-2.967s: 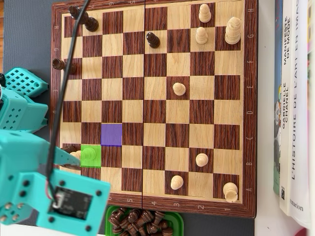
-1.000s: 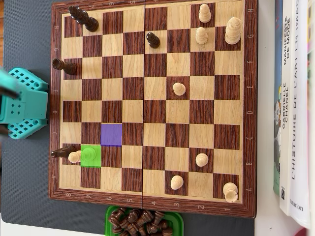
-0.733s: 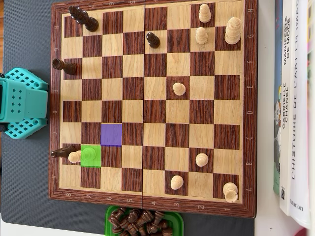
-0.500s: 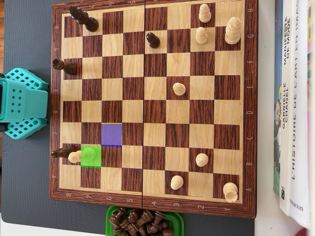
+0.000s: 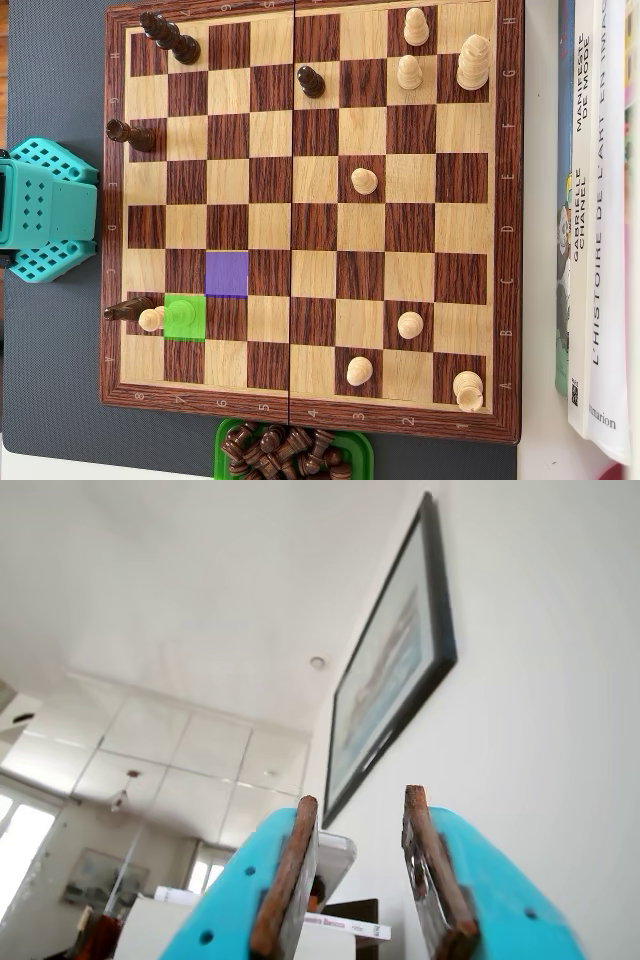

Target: Play chess

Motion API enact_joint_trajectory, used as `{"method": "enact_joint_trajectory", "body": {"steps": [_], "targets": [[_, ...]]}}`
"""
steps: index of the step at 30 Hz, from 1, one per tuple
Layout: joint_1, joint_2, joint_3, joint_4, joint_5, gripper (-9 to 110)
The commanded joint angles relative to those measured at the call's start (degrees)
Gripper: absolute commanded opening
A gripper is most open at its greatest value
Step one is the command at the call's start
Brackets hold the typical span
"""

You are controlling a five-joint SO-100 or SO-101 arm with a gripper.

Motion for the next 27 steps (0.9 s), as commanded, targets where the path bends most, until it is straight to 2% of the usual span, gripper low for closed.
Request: {"method": "enact_joint_trajectory", "body": {"steps": [1, 13, 27], "targets": [[0.00, 0.00, 1.41, -4.83, 2.99, 14], [0.00, 0.00, 1.49, -21.88, 5.36, 14], [-2.46, 0.00, 1.49, -35.77, 5.36, 14]]}}
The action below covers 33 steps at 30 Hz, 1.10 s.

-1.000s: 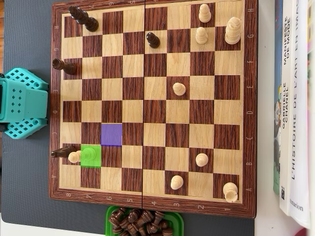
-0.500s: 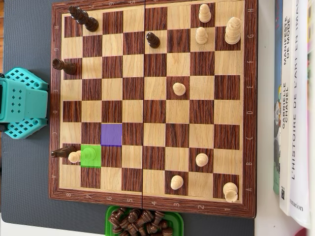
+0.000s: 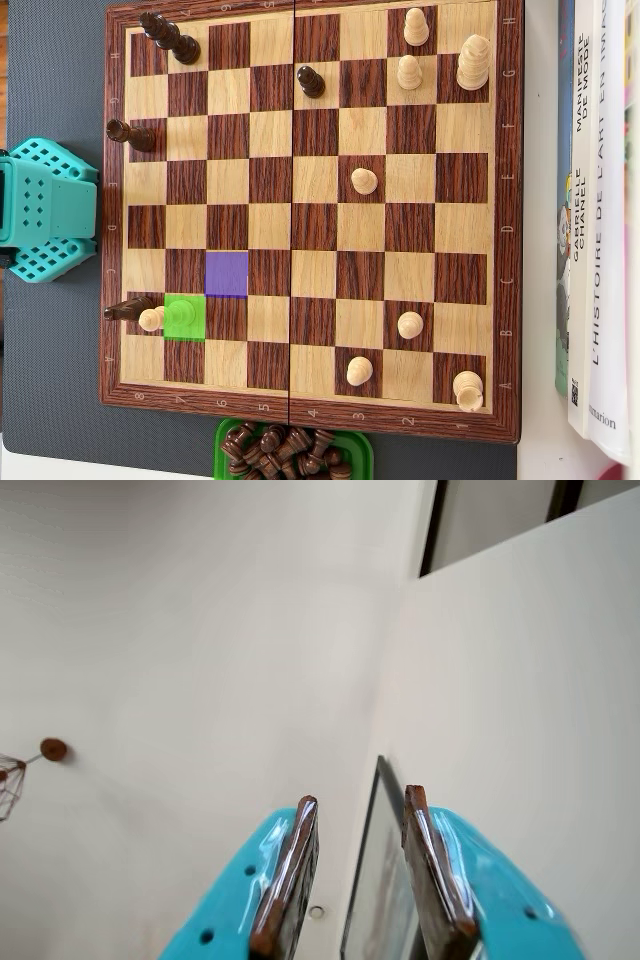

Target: Play chess

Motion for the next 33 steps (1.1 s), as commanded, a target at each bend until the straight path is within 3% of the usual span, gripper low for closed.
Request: {"method": "enact_joint_trajectory", "body": {"steps": [1, 33], "targets": [[-0.26, -0.62, 1.23, -2.29, 0.00, 14], [0.18, -0.62, 1.23, -5.01, 0.44, 14]]}}
